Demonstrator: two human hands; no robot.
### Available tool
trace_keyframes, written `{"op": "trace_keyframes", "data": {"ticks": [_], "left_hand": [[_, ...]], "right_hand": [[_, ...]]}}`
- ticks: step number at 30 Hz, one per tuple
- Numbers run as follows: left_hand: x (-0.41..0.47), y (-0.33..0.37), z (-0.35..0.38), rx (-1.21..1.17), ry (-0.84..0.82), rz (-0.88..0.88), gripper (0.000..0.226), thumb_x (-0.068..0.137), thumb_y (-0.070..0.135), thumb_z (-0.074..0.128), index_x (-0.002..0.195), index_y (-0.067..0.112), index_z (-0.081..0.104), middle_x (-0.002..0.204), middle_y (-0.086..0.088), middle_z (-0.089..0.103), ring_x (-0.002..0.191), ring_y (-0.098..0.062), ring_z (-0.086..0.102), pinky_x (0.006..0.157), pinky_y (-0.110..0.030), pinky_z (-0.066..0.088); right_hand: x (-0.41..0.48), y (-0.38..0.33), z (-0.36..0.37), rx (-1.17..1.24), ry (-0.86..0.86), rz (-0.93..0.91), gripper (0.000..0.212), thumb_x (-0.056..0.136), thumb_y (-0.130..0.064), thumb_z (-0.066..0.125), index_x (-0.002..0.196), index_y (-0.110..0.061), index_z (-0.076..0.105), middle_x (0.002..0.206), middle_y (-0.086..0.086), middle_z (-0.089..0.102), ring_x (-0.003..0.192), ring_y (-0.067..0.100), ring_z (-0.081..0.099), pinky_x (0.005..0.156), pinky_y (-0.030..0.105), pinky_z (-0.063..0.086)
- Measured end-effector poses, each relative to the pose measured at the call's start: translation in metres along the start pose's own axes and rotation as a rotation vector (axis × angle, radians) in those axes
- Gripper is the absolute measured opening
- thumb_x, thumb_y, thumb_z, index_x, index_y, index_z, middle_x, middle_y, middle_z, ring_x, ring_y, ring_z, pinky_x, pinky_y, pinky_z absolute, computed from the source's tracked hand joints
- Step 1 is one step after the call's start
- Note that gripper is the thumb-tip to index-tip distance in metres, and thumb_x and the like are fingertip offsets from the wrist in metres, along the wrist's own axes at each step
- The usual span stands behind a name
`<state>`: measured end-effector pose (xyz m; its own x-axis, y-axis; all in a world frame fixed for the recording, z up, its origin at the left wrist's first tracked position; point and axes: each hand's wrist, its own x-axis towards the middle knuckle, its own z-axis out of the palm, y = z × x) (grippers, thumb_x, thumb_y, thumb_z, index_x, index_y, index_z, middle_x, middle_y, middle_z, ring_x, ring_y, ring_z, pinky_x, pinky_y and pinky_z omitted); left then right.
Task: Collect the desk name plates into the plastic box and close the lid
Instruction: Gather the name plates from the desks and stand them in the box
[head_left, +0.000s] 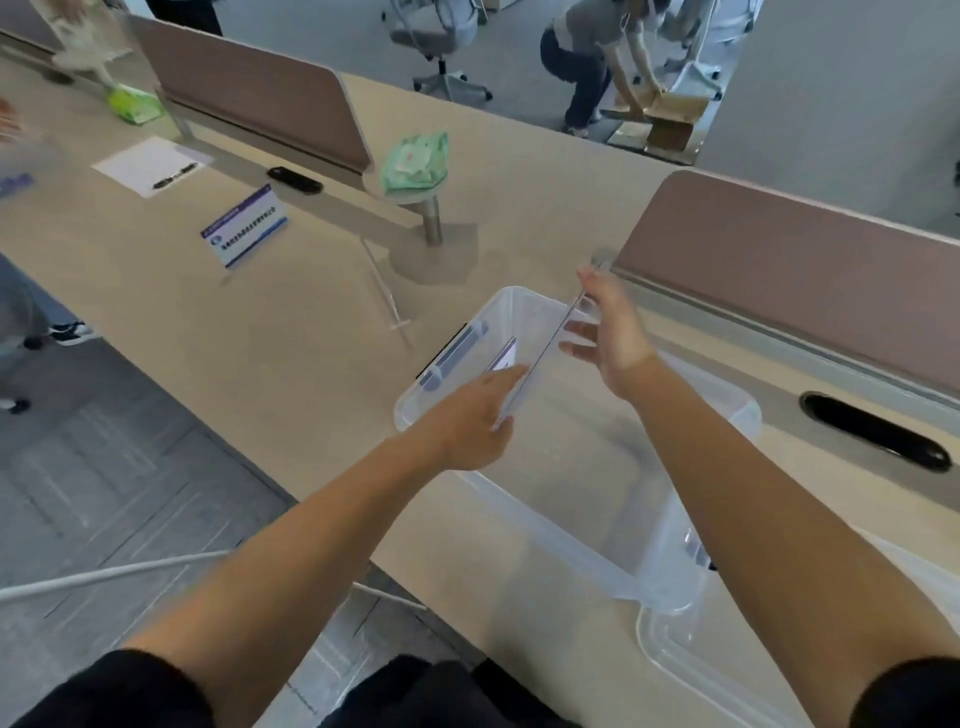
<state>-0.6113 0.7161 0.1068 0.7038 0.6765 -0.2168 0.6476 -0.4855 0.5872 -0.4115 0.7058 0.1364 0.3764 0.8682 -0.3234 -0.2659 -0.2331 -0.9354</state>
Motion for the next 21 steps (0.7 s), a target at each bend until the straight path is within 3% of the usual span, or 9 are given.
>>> {"op": "trace_keyframes", "data": {"ticks": [2,4,7,10,11,13,17,21], "left_hand": [[0.008,-0.006,0.003,-0.014,-0.013,-0.046,0.062,0.089,0.021,0.041,0.150,0.025,0.031,0.148,-0.004,0.042,0.134,-0.024,0.043,0.108,-0.042,0.040],[0.016,-0.013,0.005,0.023,-0.023,-0.074,0.065,0.090,0.018,0.045,0.151,0.029,0.025,0.149,-0.007,0.037,0.124,-0.028,0.050,0.098,-0.040,0.046],[0.032,-0.020,0.006,0.140,-0.054,-0.108,0.080,0.088,0.010,0.059,0.153,0.028,0.016,0.150,-0.012,0.025,0.116,-0.035,0.055,0.089,-0.035,0.046],[0.045,-0.025,0.004,0.175,-0.080,-0.074,0.083,0.085,0.022,0.069,0.150,0.032,0.018,0.147,-0.013,0.026,0.110,-0.035,0.057,0.087,-0.039,0.050],[0.048,-0.029,0.004,0.176,-0.106,-0.066,0.083,0.084,0.031,0.072,0.148,0.034,0.019,0.146,-0.013,0.028,0.110,-0.034,0.057,0.089,-0.040,0.050],[0.051,-0.036,0.001,0.204,-0.161,-0.063,0.093,0.076,0.045,0.078,0.148,0.033,0.020,0.147,-0.011,0.032,0.117,-0.031,0.053,0.096,-0.042,0.048],[0.055,-0.052,-0.009,0.388,-0.097,-0.039,0.100,0.068,0.053,0.081,0.149,0.029,0.027,0.148,-0.004,0.034,0.134,-0.029,0.035,0.102,-0.046,0.041],[0.062,-0.083,-0.010,0.293,0.072,0.073,0.062,0.077,0.029,0.075,0.135,0.023,0.054,0.141,-0.009,0.043,0.126,-0.035,0.037,0.097,-0.049,0.045]], "right_hand": [[0.008,0.002,0.000,-0.058,-0.059,0.053,0.076,0.072,-0.064,0.057,0.141,-0.038,0.041,0.133,-0.014,0.046,0.120,0.027,0.051,0.103,0.048,0.047],[0.012,0.004,-0.002,-0.169,-0.105,0.079,0.080,0.079,-0.068,0.057,0.149,-0.040,0.029,0.144,-0.012,0.040,0.125,0.030,0.048,0.104,0.050,0.046],[0.021,0.013,-0.010,-0.279,-0.121,0.067,0.070,0.094,-0.055,0.054,0.151,-0.042,0.016,0.144,-0.002,0.047,0.101,0.031,0.067,0.088,0.048,0.058],[0.027,0.016,-0.011,-0.306,-0.085,0.077,0.032,0.100,-0.029,0.045,0.131,-0.022,0.042,0.115,0.014,0.067,0.065,0.030,0.072,0.069,0.047,0.062],[0.028,0.016,-0.009,-0.304,-0.067,0.083,0.020,0.098,-0.019,0.041,0.114,-0.016,0.052,0.102,0.019,0.071,0.064,0.032,0.071,0.067,0.048,0.061],[0.030,0.020,-0.004,-0.279,-0.050,0.100,0.026,0.093,-0.005,0.036,0.091,-0.009,0.061,0.083,0.019,0.074,0.072,0.035,0.072,0.066,0.049,0.061],[0.038,0.034,0.001,-0.215,0.046,0.193,0.027,0.091,0.001,0.034,0.094,-0.004,0.060,0.091,0.024,0.073,0.080,0.035,0.074,0.068,0.051,0.061],[0.044,0.047,-0.003,-0.301,0.128,0.232,0.026,0.091,0.001,0.034,0.094,-0.009,0.057,0.083,0.018,0.073,0.070,0.030,0.074,0.060,0.044,0.061]]}}
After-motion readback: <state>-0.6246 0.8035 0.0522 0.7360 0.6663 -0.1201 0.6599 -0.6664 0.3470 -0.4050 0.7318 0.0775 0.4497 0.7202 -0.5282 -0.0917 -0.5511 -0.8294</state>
